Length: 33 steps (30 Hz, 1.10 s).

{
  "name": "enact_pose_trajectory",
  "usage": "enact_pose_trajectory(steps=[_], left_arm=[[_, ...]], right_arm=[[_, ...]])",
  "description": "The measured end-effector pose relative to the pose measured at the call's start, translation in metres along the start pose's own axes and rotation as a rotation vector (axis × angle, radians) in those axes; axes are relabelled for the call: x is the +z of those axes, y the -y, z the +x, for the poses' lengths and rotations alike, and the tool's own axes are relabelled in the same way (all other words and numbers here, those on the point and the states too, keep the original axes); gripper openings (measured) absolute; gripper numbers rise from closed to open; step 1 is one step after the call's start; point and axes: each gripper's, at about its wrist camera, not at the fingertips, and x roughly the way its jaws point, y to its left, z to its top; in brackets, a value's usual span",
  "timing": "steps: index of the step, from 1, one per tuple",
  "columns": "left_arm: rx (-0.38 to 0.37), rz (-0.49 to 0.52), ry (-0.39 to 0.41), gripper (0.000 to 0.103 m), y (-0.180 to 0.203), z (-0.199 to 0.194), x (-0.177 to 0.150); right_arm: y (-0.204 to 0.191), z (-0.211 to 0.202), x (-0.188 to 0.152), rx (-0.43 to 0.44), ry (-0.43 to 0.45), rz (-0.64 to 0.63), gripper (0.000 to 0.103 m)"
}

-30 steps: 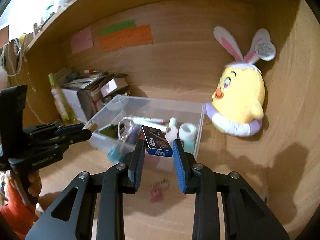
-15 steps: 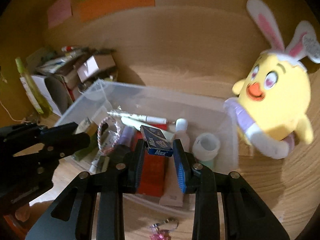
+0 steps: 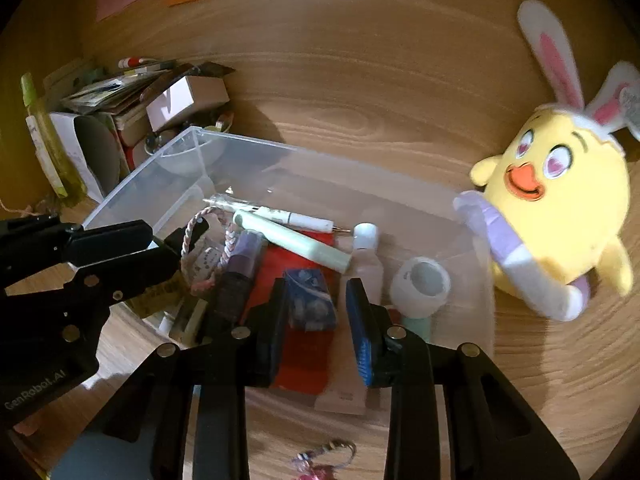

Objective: Organize objects
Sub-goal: 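Lower the clear cube and Max box into the bin while opening both tools, then grasp the blue tape roll with the left tool while the right tool grasps the pink keychain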

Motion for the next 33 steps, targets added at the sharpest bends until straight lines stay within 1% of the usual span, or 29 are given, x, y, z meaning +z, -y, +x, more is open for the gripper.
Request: enact_pose_trajectory(steps=[3, 5, 9, 11, 13, 17, 21, 24, 26, 30, 33], left_arm=[[0.001, 0.008, 0.013, 0.039, 0.004, -0.007, -0.002], [-0.001, 0.012, 0.034, 0.047, 0.008, -0.015, -0.002], [-0.008, 0.013, 0.082, 0.056, 0.014, -0.036, -0.003], [-0.006, 0.017, 0.105, 0.063, 0.017, -0.047, -0.005], [0.002, 0.020, 0.121, 0.069, 0.019, -0.056, -0.008], [0.006, 0.029, 0.124, 0.074, 0.023, -0.068, -0.018], [-0.010, 0.035, 0.086, 0.074, 0.028, -0.066, -0.032], [-0.009, 0.051, 0.048, 0.074, 0.035, -0.056, -0.044], [-0.005, 0.060, 0.005, 0.074, 0.040, -0.042, -0.052], [0.009, 0.046, -0.071, 0.074, 0.045, -0.014, -0.061], [0.018, 0.027, -0.097, 0.074, 0.046, 0.000, -0.062]], right_arm=[[0.005, -0.014, -0.004, -0.005, 0.021, 0.001, 0.032], [0.007, -0.023, -0.007, -0.014, 0.036, 0.002, 0.034], [0.014, -0.048, -0.013, -0.024, 0.076, 0.009, 0.040], [0.017, -0.059, -0.017, -0.025, 0.095, 0.015, 0.046], [0.019, -0.069, -0.022, -0.019, 0.109, 0.024, 0.051], [0.024, -0.084, -0.035, -0.004, 0.122, 0.033, 0.056], [0.026, -0.092, -0.051, 0.001, 0.113, 0.030, 0.057], [0.027, -0.094, -0.065, 0.013, 0.099, 0.027, 0.057], [0.026, -0.092, -0.074, 0.019, 0.085, 0.022, 0.057], [0.023, -0.074, -0.093, 0.035, 0.020, 0.014, 0.057], [0.023, -0.055, -0.102, 0.054, -0.035, 0.022, 0.057]])
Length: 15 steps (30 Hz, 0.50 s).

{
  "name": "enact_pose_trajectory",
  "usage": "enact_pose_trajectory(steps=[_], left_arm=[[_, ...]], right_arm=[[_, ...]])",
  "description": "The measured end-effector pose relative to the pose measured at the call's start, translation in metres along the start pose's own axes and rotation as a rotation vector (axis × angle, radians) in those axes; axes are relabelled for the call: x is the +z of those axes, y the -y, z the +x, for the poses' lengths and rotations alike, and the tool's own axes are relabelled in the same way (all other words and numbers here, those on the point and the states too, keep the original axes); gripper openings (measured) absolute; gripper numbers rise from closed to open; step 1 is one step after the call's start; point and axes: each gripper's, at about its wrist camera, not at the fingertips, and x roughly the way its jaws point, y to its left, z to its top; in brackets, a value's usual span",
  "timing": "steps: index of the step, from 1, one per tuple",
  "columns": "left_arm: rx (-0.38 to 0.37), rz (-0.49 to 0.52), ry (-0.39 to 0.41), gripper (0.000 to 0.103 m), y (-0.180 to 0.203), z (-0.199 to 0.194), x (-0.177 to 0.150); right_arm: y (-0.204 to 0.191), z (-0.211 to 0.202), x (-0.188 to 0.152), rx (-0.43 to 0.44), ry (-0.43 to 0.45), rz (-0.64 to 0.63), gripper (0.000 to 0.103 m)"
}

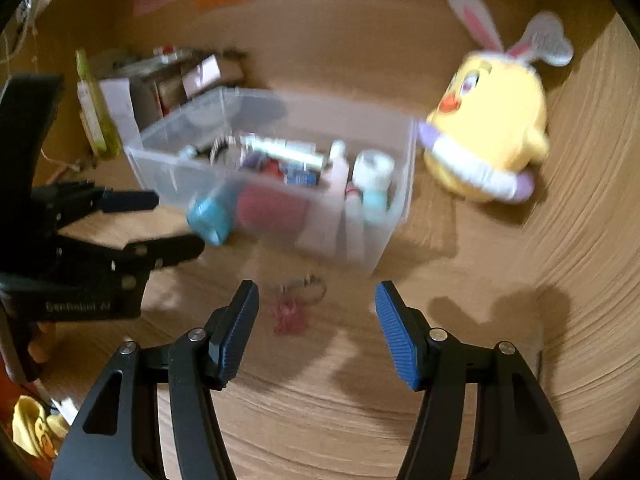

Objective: Organize objects
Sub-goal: 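Grasp the blue tape roll with the left tool while the right tool grasps the pink keychain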

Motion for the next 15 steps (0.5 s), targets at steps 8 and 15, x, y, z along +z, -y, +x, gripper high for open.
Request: enact_pose_trajectory(steps=[8, 15], left_arm=[[0.030, -0.066, -0.011, 0.066, -0.003, 0.017, 0.006], [0.008, -0.099, -0.050, 0.039, -0.002, 0.031, 0.006]], right_arm=[[0.000, 0.030, -0.004, 0.069, -0.078, 0.010, 0.037], [-0.005, 0.030, -0.006, 0.058, -0.060, -0.018, 0.019]])
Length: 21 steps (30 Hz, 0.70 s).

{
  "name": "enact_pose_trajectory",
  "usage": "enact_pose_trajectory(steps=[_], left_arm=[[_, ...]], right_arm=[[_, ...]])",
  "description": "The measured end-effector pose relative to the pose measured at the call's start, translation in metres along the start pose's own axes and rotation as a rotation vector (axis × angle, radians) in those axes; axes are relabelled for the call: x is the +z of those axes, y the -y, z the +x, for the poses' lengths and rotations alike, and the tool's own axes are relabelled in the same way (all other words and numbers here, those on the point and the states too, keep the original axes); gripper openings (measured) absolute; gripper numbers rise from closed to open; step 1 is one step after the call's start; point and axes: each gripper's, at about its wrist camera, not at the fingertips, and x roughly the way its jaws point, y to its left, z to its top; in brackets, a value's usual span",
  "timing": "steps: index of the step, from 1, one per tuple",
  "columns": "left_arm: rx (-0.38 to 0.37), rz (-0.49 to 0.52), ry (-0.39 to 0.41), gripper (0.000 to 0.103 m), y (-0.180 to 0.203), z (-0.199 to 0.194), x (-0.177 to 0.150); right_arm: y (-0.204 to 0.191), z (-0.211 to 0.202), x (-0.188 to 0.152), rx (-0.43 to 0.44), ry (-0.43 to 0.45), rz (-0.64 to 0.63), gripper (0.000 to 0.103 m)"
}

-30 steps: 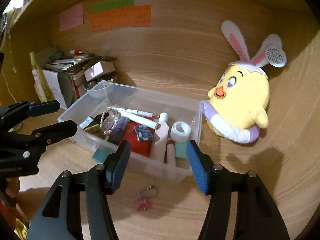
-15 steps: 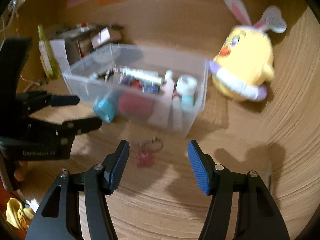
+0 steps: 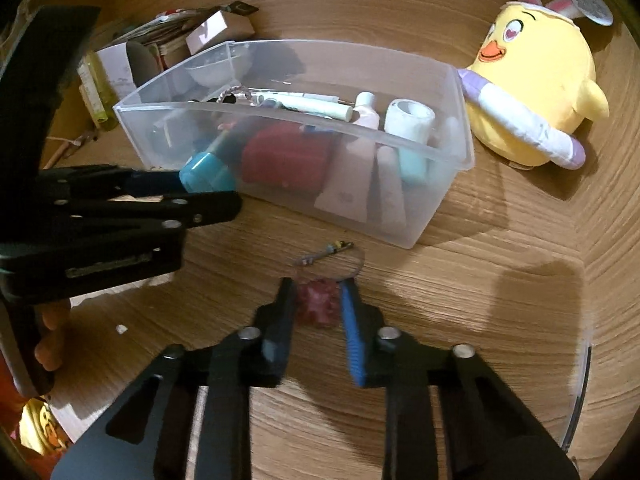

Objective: Organize objects
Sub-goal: 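Grasp the blue tape roll with the left tool while the right tool grasps the pink keychain, then lower the blue tape roll and pink keychain into the bin while opening both tools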

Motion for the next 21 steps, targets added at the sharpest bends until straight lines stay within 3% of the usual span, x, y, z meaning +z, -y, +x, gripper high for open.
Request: enact_pose_trajectory(steps=[11, 21], left_arm=[[-0.015, 0.027, 0.036, 0.039, -0.003, -0.018, -0.011], [-0.038, 0.058, 0.111, 0.039, -0.002, -0.060, -0.027]], right_arm=[[0.004, -0.026, -0.009, 0.016, 0.057, 0.044, 0.017], [0.005, -0.078, -0.005, 0.010, 0.179, 0.072, 0.017]])
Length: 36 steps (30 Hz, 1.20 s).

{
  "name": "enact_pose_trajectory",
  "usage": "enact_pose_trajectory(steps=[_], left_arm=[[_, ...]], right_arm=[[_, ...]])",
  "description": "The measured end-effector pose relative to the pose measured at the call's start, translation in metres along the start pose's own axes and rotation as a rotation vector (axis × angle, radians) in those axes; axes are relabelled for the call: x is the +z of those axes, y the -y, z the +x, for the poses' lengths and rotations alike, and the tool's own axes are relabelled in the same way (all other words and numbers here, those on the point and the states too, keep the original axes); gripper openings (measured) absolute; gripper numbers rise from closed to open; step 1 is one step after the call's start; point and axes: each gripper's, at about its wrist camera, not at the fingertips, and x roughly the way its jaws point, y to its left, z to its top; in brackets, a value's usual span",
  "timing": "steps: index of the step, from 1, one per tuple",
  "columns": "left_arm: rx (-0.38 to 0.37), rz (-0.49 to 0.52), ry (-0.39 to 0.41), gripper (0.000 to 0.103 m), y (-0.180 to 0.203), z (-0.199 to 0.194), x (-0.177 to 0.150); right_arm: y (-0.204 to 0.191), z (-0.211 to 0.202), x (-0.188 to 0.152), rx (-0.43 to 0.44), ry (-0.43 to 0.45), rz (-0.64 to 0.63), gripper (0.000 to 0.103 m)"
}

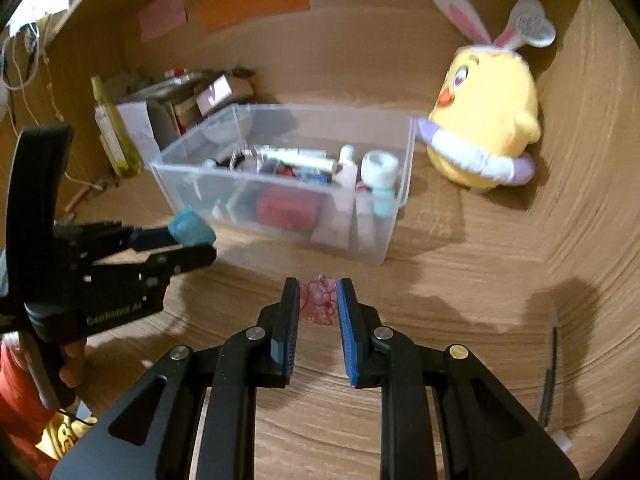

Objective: Organize objects
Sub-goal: 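Lower the blue tape roll and pink keychain into the bin while opening both tools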

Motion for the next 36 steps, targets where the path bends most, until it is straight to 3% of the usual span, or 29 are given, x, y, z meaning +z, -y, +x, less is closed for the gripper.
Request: enact_pose_trajectory(steps=[12, 20, 25, 30, 36], left_arm=[[-0.037, -0.010, 0.135, 0.039, -0.008, -0.043, 0.035], [-0.051, -0.016, 0.115, 0.039, -0.018, -0.027, 0.067], [-0.052, 0.001, 0.056, 0.039, -0.021, -0.002, 0.075], [-0.027, 0.024, 0.010, 0.039, -0.022, 0.023, 0.079], [-0.036, 0.033, 0.006, 0.039, -0.022, 0.033, 0.083]], right_arm=[[-0.002, -0.029, 0.041, 0.000, 0.133, 0.007, 0.017], [-0.002, -0.028, 0.084, 0.003, 0.209, 0.019, 0.017], [-0.005, 0.007, 0.100, -0.002, 0.153, 0.012, 0.017], [-0.001, 0.055, 0.101, -0.001, 0.038, 0.013, 0.017], [-0.001, 0.089, 0.096, -0.041, -0.040, -0.014, 0.017]])
